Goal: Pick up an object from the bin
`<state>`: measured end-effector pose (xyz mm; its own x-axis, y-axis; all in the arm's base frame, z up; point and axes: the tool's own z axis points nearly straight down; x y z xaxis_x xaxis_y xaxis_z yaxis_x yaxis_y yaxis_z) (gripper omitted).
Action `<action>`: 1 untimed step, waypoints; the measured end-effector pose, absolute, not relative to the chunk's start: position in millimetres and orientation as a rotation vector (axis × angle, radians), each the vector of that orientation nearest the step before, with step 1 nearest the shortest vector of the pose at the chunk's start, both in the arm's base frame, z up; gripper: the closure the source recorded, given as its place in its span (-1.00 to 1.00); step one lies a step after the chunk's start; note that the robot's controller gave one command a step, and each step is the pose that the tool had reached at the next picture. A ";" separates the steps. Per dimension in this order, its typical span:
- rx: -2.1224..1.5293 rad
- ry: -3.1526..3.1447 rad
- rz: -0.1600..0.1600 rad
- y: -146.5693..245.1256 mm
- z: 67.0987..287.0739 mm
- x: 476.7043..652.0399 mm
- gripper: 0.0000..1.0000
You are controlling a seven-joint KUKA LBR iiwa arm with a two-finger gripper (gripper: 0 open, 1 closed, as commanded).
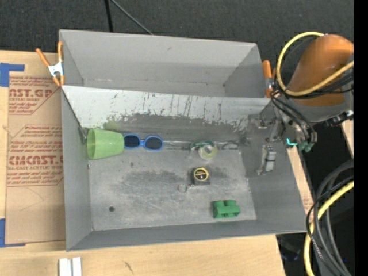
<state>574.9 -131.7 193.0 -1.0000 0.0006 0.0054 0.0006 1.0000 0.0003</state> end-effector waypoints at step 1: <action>0.206 -3.129 -0.004 -85.3 66.5 535.6 -1.00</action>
Offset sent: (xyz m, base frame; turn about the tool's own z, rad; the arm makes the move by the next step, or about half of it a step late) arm -0.0374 0.0446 -0.1230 -0.1302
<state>535.6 -85.3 66.5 -0.9914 -0.1308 0.0062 -0.1308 0.9914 0.0027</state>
